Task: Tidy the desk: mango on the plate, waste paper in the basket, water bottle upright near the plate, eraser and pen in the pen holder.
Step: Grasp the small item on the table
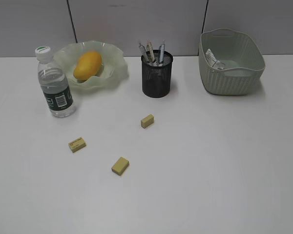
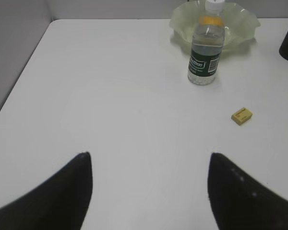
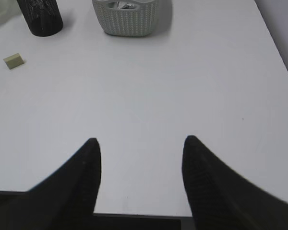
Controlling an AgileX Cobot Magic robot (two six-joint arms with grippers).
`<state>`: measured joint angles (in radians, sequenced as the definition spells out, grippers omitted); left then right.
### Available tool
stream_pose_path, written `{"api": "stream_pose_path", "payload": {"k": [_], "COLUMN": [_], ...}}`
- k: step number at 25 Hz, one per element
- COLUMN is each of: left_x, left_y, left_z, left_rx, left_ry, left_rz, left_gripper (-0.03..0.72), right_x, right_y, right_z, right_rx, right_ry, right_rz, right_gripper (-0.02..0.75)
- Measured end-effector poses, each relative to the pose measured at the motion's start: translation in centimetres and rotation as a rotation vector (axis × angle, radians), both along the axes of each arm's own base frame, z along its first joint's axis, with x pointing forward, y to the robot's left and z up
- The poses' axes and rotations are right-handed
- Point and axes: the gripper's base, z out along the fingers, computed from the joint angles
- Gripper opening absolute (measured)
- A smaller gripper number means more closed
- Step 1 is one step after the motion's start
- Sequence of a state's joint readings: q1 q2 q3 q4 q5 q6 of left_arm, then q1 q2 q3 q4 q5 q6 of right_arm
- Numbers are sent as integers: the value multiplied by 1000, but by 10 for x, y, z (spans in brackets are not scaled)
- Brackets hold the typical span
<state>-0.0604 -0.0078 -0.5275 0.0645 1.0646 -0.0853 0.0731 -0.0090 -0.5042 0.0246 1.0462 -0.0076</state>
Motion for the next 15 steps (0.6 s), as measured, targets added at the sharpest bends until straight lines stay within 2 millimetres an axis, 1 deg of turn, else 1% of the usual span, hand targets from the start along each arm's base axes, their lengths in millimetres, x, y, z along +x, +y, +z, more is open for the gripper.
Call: {"api": "stream_pose_path", "payload": {"k": [3,9,11,15], "left_x": [0,2,8,29], "left_y": [0,0,-1,-5], "left_z": [0,0,2,16], "left_rx": [0,0,0,21], "left_ry": [0,20,77,245], "left_rz": [0,0,-2,-49], "left_gripper": [538,524,524,524], "right_x": [0,0,0,0], "right_y": [0,0,0,0], "right_z": [0,0,0,0], "right_rx": [0,0,0,0], "right_ry": [0,-1,-1,-1], "right_rz": [0,0,0,0], "right_gripper": [434,434,433,433]}}
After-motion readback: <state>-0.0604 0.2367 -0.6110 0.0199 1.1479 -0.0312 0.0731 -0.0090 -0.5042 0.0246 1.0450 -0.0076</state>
